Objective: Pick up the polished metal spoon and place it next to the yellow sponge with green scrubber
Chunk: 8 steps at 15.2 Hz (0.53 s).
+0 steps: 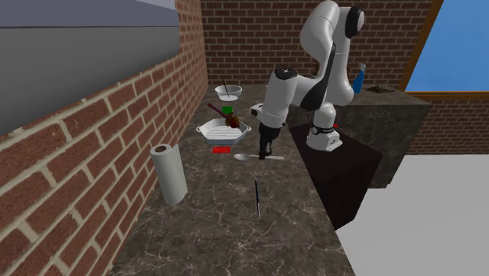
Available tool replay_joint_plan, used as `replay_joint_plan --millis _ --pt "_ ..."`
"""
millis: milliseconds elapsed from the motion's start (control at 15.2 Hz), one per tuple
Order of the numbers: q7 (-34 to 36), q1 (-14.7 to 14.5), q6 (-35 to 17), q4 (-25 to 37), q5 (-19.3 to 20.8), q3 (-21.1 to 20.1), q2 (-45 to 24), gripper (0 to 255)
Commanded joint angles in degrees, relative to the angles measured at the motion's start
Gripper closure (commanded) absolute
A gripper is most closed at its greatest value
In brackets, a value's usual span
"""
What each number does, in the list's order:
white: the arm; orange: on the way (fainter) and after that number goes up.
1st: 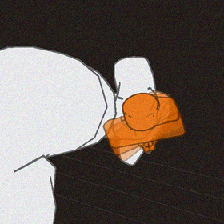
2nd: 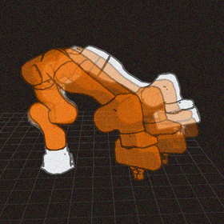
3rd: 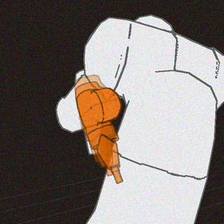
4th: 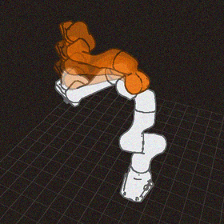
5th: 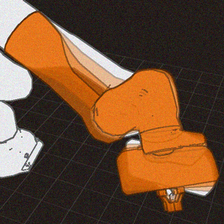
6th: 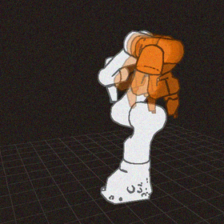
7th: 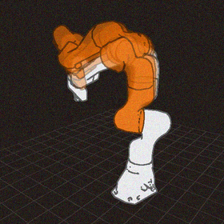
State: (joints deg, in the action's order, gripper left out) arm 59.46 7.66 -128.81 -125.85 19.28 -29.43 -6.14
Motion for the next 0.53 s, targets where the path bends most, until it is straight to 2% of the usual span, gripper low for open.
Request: replay_joint_plan --millis 0,330,462 --pt "-0.8 0.1 1.2 0.3 -1.0 -0.2 1.1 255" --pt "-2.5 0.2 3.8 1.5 -2.8 -0.4 3.1 255" --pt "-5.7 1.6 2.2 -2.2 -4.5 0.7 6.3 255"
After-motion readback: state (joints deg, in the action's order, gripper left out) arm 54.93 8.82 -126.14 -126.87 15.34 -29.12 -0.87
